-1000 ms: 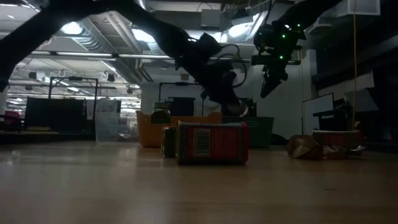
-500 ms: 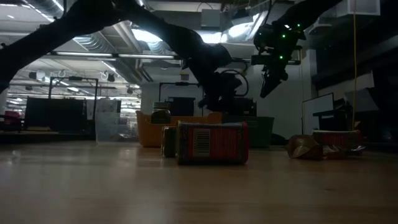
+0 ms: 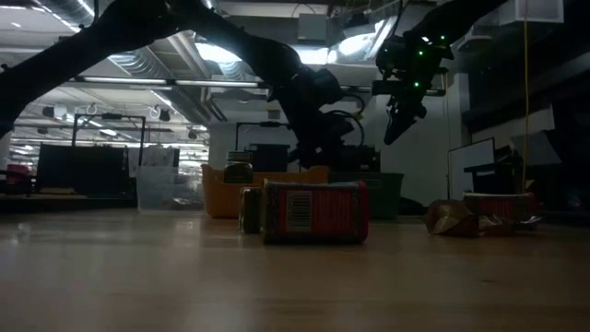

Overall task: Sort spices by type
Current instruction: Put the brown seasoning bottle into the blue bin, then put the green seasoning bottle into the yellow bin

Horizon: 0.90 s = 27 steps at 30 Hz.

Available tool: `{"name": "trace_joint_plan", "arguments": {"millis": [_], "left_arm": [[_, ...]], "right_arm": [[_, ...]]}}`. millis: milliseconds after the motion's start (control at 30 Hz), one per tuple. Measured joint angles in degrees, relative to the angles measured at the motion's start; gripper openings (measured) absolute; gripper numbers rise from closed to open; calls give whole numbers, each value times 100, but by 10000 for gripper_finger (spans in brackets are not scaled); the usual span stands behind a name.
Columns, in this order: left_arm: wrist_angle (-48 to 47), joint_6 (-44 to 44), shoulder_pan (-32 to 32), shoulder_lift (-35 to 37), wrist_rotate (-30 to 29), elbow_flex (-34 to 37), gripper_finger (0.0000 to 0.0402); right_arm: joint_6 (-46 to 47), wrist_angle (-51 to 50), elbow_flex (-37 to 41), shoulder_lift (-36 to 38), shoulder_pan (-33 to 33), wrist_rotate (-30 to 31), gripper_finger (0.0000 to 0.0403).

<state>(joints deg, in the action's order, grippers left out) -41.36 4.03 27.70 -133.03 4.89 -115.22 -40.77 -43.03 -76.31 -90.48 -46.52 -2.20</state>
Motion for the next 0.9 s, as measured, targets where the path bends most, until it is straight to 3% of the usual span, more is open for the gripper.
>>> {"name": "trace_joint_plan", "arguments": {"millis": [233,567,900], "left_arm": [[75,-455,-52,0,-11,2,171],[496,-916,-196,0,-256,2,214],[746,-903,-227,41,-280,-30,212]], "right_arm": [[0,0,0,-2,0,-44,83],[24,-2,0,-2,0,-46,83],[44,-188,0,-2,0,-44,83]]}}
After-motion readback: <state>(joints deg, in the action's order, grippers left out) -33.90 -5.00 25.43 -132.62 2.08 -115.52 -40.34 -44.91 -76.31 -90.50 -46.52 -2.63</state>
